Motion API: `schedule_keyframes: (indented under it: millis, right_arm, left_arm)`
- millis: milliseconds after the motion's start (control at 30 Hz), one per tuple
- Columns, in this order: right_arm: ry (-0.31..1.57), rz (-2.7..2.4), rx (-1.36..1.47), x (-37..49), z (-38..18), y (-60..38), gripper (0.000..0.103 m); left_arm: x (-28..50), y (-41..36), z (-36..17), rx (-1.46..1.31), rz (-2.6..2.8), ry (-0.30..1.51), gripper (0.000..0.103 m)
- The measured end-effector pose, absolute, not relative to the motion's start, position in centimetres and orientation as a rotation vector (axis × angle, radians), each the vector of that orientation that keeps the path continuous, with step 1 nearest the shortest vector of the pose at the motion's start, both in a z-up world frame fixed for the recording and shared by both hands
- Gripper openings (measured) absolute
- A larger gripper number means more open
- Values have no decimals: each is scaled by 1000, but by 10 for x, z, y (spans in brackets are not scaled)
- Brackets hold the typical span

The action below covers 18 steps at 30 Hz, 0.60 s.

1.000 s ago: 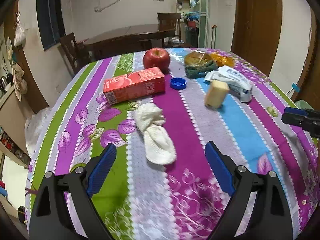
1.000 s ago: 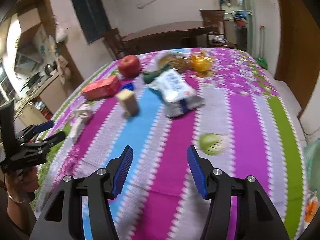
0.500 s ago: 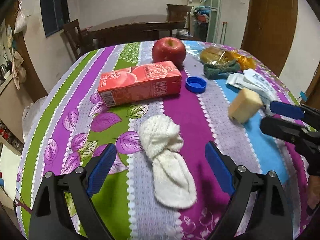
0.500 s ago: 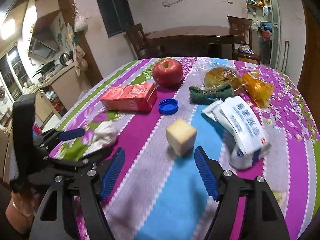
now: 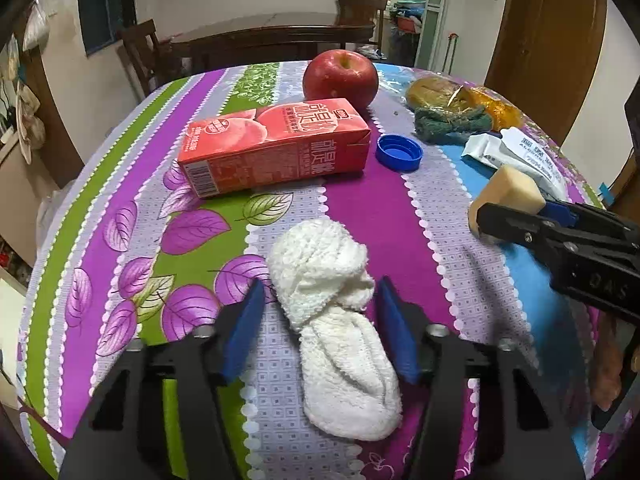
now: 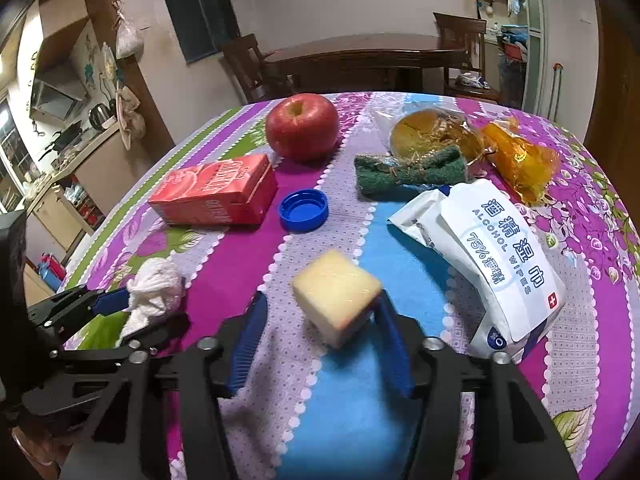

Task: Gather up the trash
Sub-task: 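Grasp the white cloth with the left tool while the right tool grasps the beige sponge, then carry the white cloth and beige sponge in both tools over the green bin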

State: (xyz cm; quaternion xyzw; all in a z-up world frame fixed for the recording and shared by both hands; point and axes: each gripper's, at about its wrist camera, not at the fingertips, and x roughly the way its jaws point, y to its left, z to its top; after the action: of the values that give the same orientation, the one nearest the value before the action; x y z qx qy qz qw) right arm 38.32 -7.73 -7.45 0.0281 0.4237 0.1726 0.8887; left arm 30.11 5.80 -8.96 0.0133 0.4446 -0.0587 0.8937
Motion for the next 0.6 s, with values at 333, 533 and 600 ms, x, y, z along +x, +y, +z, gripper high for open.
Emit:
schedule_keyframes:
  millis: [333, 533, 600]
  right_arm:
    - [880, 356, 120, 386, -76, -88, 36]
    - [850, 361, 115, 367, -66, -93, 35]
    - [841, 367, 120, 358, -62, -96, 35]
  left_arm:
    - [300, 62, -89, 14, -86, 916, 33]
    - [291, 60, -87, 27, -68, 913, 32]
    - [287, 58, -86, 38, -60, 912, 32]
